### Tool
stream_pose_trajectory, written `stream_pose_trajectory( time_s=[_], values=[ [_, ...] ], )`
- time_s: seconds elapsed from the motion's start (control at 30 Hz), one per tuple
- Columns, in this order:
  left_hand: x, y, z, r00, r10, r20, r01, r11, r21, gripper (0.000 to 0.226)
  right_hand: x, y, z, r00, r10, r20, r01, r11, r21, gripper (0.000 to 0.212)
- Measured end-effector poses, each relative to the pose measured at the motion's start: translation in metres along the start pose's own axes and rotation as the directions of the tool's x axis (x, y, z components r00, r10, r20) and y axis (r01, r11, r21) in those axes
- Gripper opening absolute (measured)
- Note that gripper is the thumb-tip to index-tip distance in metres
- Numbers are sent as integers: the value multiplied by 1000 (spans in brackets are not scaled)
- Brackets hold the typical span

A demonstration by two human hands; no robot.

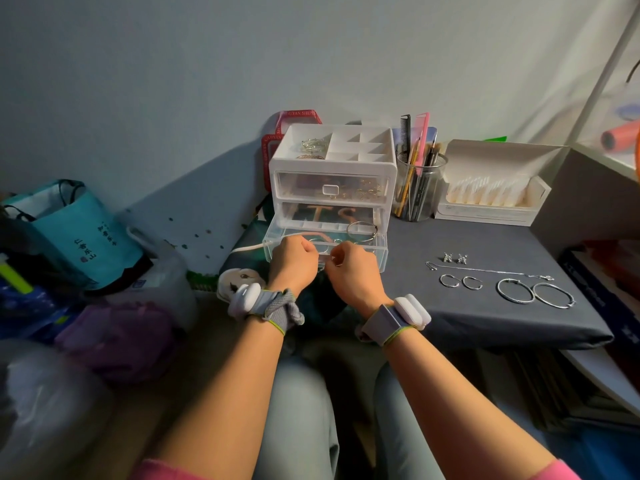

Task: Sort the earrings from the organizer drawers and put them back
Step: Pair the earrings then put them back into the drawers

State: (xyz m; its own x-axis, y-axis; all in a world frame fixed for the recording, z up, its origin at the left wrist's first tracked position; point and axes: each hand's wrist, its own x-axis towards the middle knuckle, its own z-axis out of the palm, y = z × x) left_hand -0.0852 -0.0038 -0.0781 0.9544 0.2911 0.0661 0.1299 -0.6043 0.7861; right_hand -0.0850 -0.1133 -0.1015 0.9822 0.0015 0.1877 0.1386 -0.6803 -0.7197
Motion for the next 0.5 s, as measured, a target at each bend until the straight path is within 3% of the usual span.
stream_pose_trajectory(
  time_s=[0.3,0.5],
  values=[
    [10,-1,3,1000,-15,11,16,996,-83,19,5,0,1,1000,-20,-2,20,997,73,32],
    [27,0,12,999,-35,41,41,986,-159,15,22,1,-1,1000,-3,-11,3,998,70,28]
  ],
)
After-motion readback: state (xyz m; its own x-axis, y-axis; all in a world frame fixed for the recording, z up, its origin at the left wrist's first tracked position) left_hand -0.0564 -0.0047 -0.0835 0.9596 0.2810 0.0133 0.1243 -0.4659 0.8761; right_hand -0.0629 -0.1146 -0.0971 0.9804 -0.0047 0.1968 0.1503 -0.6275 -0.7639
